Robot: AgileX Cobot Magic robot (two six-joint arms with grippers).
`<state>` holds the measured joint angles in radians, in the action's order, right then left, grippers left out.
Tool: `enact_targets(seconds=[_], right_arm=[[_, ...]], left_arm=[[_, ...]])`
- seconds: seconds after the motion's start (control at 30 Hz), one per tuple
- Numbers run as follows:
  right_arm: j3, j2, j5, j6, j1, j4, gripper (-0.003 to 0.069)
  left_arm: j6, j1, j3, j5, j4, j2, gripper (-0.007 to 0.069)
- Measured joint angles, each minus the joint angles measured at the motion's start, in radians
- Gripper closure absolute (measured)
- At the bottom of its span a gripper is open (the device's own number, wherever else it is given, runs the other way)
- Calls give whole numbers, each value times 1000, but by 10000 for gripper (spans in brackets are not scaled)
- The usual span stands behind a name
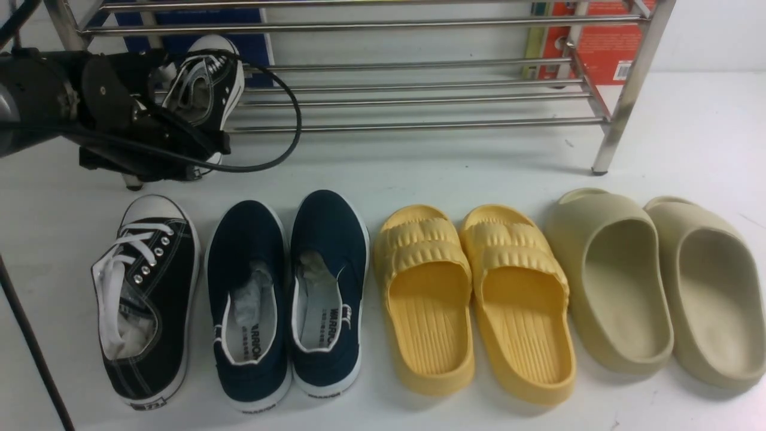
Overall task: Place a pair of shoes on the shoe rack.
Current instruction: Use the left arm to put a shoe into the shoe rack
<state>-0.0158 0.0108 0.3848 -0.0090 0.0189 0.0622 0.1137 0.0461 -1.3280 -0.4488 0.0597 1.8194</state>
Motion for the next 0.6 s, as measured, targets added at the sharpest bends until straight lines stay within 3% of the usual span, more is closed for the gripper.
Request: enact_targets(seconds=[0.6], right_arm=[[0,0,0,0,0,0,419]], left_arm=[[0,0,1,186,3,31,638]])
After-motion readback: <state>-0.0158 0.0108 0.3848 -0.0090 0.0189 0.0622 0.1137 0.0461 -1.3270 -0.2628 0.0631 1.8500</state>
